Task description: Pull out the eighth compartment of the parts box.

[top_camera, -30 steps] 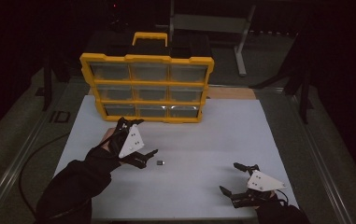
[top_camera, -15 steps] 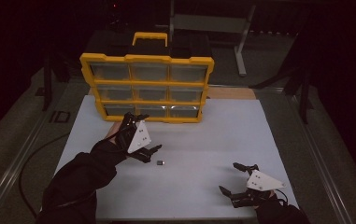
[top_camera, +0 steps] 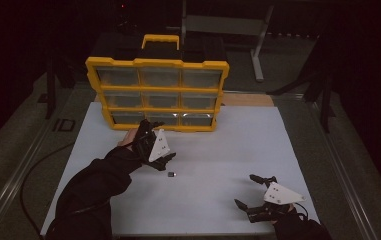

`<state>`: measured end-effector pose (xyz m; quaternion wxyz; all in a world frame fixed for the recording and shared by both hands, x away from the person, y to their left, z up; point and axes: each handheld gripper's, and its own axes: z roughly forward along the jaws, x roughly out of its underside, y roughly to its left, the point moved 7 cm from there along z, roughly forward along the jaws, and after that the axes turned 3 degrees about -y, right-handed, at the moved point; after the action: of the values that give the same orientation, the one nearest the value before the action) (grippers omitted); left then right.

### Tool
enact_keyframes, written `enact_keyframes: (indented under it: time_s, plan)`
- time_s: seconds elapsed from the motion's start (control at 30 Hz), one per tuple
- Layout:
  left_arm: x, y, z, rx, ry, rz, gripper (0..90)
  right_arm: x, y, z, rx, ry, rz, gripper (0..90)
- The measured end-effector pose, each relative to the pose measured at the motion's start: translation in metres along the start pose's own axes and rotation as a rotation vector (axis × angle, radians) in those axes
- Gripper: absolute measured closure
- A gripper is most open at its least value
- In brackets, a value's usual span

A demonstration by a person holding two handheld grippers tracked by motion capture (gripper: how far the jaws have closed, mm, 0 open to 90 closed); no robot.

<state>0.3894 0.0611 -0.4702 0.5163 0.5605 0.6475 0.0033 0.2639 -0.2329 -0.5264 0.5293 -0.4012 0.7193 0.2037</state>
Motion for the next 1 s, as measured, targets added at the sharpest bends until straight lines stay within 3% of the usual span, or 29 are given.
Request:
enact_keyframes:
  time_s: [0.23, 0.3, 0.43, 0.53, 0.6, 0.77, 0.8, 0.83, 0.9, 0.93, 0.97, 1.0]
  plan:
    - [-0.003, -0.006, 0.015, 0.019, -0.007, 0.02, 0.0, 0.0, 0.0, 0.0, 0.001, 0.002, 0.002, 7.8]
    - [-0.004, -0.007, 0.019, 0.005, -0.003, 0.063, 0.0, 0.0, 0.0, 0.0, -0.001, 0.004, 0.003, 7.8]
    - [-0.007, -0.003, 0.025, -0.008, -0.019, 0.042, 0.2, 0.0, 0.001, 0.0, 0.001, 0.002, -0.004, 7.8]
    - [-0.005, 0.0, 0.029, -0.032, -0.011, 0.071, 0.4, -0.001, 0.0, -0.001, 0.002, -0.001, 0.003, 7.8]
    - [-0.005, 0.002, 0.032, -0.03, -0.015, 0.061, 0.6, -0.001, 0.0, 0.0, 0.004, 0.0, 0.003, 7.8]
    - [-0.002, 0.009, 0.039, -0.056, -0.005, 0.093, 1.7, -0.001, 0.0, -0.001, 0.011, -0.003, 0.002, 7.8]
    - [-0.002, 0.01, 0.04, -0.055, -0.009, 0.081, 1.8, -0.001, -0.001, -0.001, 0.009, -0.005, 0.006, 7.9]
    - [0.0, 0.01, 0.041, -0.06, 0.007, 0.098, 2.1, -0.001, -0.001, -0.001, 0.012, -0.003, 0.007, 7.8]
    - [-0.001, 0.011, 0.042, -0.066, -0.01, 0.099, 2.8, -0.001, -0.001, -0.001, 0.012, -0.002, 0.004, 7.8]
    - [0.001, 0.012, 0.045, -0.074, 0.01, 0.122, 2.8, -0.001, 0.0, -0.001, 0.01, -0.004, 0.004, 7.8]
    - [0.0, 0.012, 0.046, -0.073, -0.011, 0.114, 2.9, -0.001, 0.0, 0.001, 0.008, 0.0, 0.007, 7.8]
    - [0.002, 0.013, 0.049, -0.087, 0.029, 0.151, 3.8, -0.002, 0.001, 0.001, 0.006, 0.0, 0.004, 7.8]
